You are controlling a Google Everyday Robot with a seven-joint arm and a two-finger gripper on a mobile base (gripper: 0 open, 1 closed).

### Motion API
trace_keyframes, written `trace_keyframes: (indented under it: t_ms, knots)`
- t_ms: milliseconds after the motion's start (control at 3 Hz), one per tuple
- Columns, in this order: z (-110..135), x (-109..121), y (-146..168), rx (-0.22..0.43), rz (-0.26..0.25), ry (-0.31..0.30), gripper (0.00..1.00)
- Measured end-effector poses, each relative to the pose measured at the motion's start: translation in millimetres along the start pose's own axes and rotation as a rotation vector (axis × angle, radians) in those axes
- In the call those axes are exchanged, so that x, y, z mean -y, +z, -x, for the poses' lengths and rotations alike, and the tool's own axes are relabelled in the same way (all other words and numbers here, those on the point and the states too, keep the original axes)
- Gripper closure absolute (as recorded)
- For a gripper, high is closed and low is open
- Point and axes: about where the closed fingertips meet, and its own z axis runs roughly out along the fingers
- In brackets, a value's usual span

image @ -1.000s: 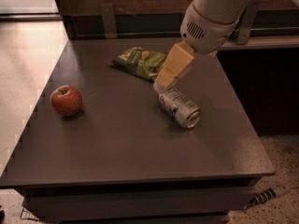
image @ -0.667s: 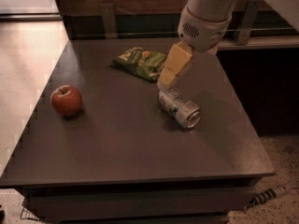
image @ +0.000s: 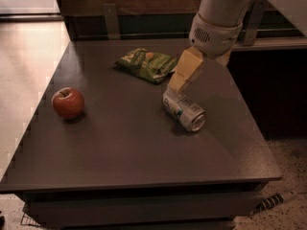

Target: Place 7up can upright

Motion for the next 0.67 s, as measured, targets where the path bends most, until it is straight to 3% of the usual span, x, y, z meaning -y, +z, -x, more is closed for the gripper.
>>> trace_keyframes:
  t_ms: [667]
  knots:
    - [-11, -14, 19, -0.002, 0.049, 0.054, 0.0]
